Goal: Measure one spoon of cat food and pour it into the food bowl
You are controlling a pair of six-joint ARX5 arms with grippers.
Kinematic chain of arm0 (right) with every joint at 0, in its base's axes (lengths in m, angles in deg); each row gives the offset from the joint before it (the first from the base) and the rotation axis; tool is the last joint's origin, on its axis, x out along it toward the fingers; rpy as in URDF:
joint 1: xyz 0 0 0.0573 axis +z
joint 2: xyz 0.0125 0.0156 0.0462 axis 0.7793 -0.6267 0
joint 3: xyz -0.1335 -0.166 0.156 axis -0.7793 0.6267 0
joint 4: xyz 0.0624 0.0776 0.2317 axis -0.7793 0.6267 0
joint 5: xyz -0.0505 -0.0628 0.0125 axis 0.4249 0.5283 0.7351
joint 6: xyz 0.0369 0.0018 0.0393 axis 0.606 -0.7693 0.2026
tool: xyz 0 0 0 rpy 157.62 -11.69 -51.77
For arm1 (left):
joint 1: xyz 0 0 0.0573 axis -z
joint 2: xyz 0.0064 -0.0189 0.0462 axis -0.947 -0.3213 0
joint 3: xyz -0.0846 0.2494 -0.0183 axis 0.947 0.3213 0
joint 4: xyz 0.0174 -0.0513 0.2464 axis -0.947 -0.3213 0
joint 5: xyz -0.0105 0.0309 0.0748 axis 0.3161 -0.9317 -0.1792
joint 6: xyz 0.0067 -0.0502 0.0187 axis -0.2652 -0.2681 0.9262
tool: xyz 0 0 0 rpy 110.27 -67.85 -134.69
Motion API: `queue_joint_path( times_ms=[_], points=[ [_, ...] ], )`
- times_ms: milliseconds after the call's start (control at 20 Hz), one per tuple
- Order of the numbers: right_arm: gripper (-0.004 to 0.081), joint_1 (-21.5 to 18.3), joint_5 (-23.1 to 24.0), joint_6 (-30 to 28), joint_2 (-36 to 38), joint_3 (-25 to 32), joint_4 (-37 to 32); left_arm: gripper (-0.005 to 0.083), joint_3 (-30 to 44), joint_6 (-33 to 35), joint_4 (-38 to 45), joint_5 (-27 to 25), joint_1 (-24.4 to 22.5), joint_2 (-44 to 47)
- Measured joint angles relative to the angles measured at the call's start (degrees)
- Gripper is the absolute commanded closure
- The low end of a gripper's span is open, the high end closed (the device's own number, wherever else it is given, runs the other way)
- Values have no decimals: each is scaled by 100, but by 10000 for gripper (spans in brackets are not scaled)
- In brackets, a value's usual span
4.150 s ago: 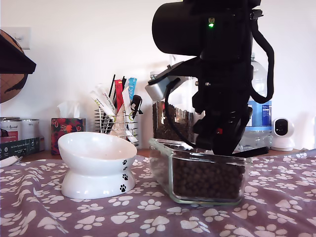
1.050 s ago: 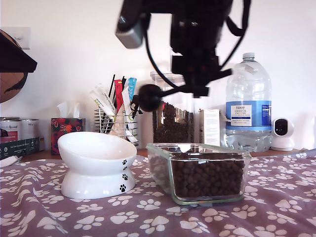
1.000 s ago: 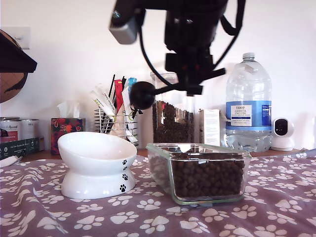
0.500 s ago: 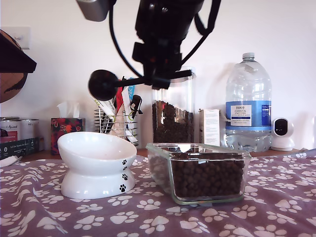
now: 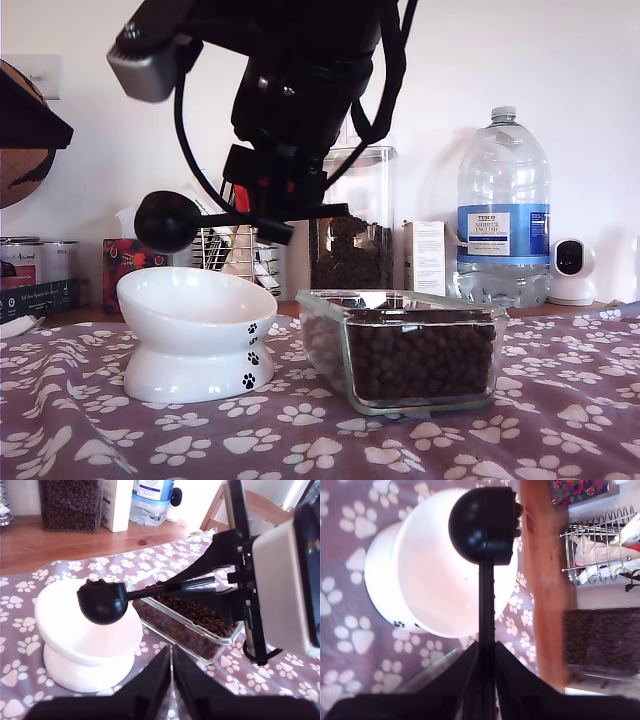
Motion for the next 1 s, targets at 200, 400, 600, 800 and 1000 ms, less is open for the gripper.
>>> queue_joint_path(
  times_ms=[200, 400, 600, 800, 1000],
  points=[
    [782, -254, -612, 1043, 0, -59, 621, 793, 0, 127, -4, -450, 0, 0],
    [782, -577, -1233, 2138, 0, -514, 931, 793, 0, 146, 4, -654, 0, 2],
    [782, -691, -1919, 2975, 0, -739, 1091, 793, 0, 146, 26, -662, 0, 0],
    [782, -785, -2511, 3762, -20, -739, 1209, 793, 0, 146, 26, -647, 0, 0],
    [782, -951, -3001, 4343, -245, -739, 1290, 793, 0, 146, 26, -575, 0, 0]
  ],
)
